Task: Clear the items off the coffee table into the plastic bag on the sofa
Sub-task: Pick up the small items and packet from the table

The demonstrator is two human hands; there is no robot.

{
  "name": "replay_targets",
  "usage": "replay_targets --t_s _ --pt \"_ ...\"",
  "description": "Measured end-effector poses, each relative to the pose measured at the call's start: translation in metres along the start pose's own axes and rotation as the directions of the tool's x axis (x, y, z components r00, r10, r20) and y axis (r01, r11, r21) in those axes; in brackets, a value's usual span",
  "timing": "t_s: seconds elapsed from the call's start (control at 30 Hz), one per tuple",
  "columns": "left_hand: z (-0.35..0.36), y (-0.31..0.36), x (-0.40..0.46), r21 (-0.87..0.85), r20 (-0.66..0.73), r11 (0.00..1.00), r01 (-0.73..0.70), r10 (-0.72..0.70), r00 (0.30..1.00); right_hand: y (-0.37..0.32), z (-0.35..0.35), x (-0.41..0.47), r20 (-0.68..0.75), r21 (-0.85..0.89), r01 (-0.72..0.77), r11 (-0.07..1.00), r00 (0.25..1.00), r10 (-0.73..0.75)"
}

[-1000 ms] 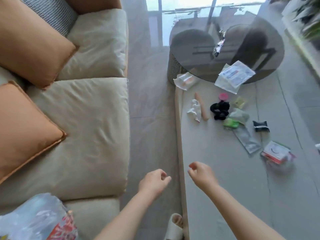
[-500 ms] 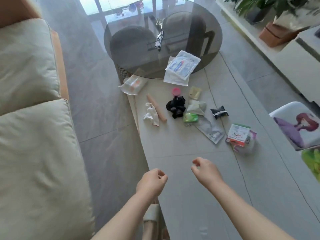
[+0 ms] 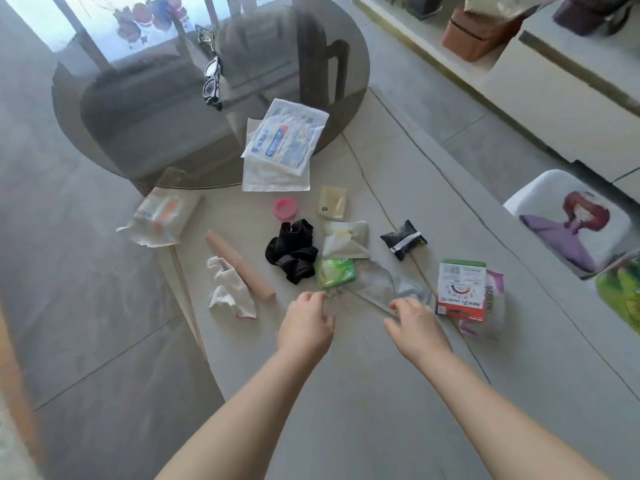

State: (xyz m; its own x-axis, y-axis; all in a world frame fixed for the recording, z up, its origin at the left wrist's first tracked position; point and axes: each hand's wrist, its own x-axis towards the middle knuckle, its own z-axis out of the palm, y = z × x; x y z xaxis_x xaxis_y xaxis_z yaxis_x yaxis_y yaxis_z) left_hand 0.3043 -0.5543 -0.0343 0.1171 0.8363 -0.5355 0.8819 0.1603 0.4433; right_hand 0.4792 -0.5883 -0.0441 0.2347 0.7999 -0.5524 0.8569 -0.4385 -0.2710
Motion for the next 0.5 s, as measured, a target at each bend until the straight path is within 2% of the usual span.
replay_targets --t_s 0.17,0.37,0.43,0.5 --pt "0.014 0.009 0.055 0.086 -0.05 0.992 -0.093 0.097 0.994 0.0 0.009 0.047 -0.085 -0.073 -0.012 0.997 0.996 0.006" --pt "0.032 0.01 0.072 0.281 -0.131 0.958 -0.062 0.102 0.986 0.002 0.023 0.06 -0.058 -0.186 -0.079 0.979 0.996 0.07" --pt "0.036 0.009 0.064 0.296 -0.101 0.954 -0.041 0.074 0.992 0.002 0.027 0.053 -0.116 -0.245 -0.088 0.965 0.991 0.061" --pt "0.038 0.005 0.052 0.261 -0.06 0.964 0.042 -0.028 0.998 0.0 0.027 0.046 -0.138 -0.245 -0.152 0.957 0.983 0.121"
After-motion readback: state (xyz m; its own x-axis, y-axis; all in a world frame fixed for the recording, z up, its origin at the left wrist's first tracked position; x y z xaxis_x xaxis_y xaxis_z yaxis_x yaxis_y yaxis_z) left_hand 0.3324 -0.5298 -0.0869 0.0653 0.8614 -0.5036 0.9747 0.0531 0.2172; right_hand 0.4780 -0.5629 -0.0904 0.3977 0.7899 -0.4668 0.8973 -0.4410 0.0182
